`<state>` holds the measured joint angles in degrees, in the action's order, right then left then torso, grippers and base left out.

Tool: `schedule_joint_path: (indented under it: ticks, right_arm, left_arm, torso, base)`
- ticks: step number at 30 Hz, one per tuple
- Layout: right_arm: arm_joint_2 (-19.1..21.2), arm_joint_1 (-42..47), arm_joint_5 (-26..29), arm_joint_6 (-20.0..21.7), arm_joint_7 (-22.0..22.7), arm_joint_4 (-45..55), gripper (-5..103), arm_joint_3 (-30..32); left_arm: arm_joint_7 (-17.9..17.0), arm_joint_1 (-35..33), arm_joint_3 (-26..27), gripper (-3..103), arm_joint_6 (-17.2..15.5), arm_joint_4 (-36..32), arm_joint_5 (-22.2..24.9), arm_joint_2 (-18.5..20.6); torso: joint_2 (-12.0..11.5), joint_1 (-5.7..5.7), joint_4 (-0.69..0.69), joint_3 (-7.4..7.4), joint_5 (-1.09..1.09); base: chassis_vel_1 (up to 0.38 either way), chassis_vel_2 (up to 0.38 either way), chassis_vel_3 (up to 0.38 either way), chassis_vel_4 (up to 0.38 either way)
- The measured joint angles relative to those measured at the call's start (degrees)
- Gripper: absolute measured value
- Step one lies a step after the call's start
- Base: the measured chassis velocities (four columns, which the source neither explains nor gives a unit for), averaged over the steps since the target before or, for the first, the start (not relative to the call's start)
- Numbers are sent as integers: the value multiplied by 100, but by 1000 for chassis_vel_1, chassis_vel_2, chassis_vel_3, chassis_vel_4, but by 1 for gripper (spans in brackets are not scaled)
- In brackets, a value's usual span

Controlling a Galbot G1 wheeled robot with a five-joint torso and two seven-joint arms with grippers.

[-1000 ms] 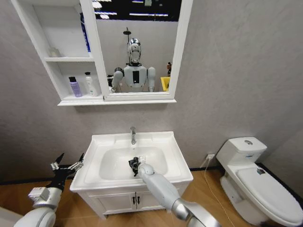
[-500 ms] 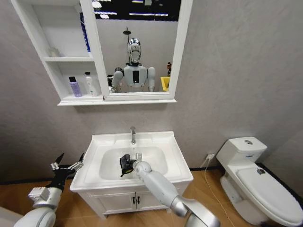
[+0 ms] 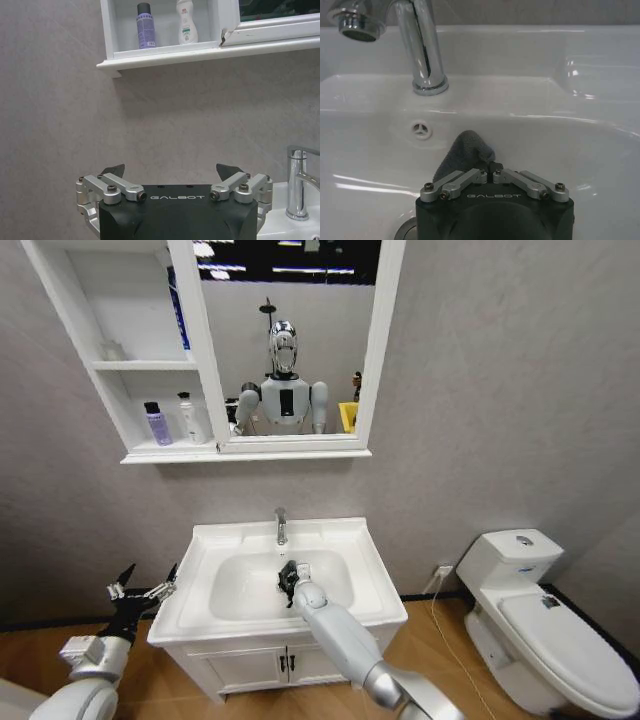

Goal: Move facial cleanser and shampoo from washbasin to cabinet, then wipe washbasin with towel.

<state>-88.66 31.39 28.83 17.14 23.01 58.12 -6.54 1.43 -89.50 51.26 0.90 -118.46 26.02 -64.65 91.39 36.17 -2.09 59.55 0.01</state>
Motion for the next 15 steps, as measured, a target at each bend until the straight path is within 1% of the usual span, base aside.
schedule_joint_path:
  ticks: [2, 3, 4, 5, 7, 8, 9, 11, 12, 13, 14, 15]
  right_arm:
    - [193, 73, 25, -3, 46, 321, 0, 25]
    - [193, 73, 25, -3, 46, 321, 0, 25]
    - [376, 178, 48, 12, 97, 721, 0, 57]
    - [452, 234, 48, 21, 116, 915, 0, 78]
    - [521, 282, 47, 29, 133, 1090, 0, 101]
    - [661, 409, 39, 49, 165, 1505, 0, 169]
    - [661, 409, 39, 49, 165, 1505, 0, 169]
    - [849, 588, 28, 85, 209, 2063, 0, 266]
    - [849, 588, 28, 85, 209, 2063, 0, 266]
    - [906, 626, 26, 95, 219, 2205, 0, 306]
    - [1051, 711, 9, 104, 236, 2520, 0, 468]
    - [1051, 711, 9, 104, 236, 2520, 0, 468]
  left_arm:
    - [0, 0, 0, 100, 0, 0, 0, 0]
    - [0, 0, 0, 100, 0, 0, 0, 0]
    - [0, 0, 0, 100, 0, 0, 0, 0]
    - [0, 0, 0, 100, 0, 0, 0, 0]
    - [0, 0, 0, 100, 0, 0, 0, 0]
    - [0, 0, 0, 100, 0, 0, 0, 0]
    - [0, 0, 0, 100, 0, 0, 0, 0]
    - [0, 0, 0, 100, 0, 0, 0, 0]
    - [0, 0, 0, 100, 0, 0, 0, 0]
    - [0, 0, 0, 100, 0, 0, 0, 0]
    - [0, 0, 0, 100, 0, 0, 0, 0]
    - [0, 0, 0, 100, 0, 0, 0, 0]
  torso:
    - [0, 0, 0, 0, -1]
    - [0, 0, 0, 0, -1]
    - [0, 0, 1, 0, 0]
    - [0, 0, 0, 0, 0]
    - [0, 0, 0, 0, 0]
    - [0, 0, 0, 0, 0]
    - [0, 0, 0, 0, 0]
    - [0, 0, 0, 0, 1]
    - [0, 0, 0, 0, 1]
    - [0, 0, 0, 0, 0]
    - [1, -1, 0, -1, 0]
    - [1, -1, 0, -1, 0]
  base:
    - [0, 0, 0, 0]
    - [0, 0, 0, 0]
    - [0, 0, 0, 0]
    - [0, 0, 0, 0]
    - [0, 0, 0, 0]
    - [0, 0, 0, 0]
    - [0, 0, 0, 0]
    - [0, 0, 0, 0]
    - [0, 0, 0, 0]
    - [0, 0, 0, 0]
    - [0, 0, 0, 0]
    - [0, 0, 0, 0]
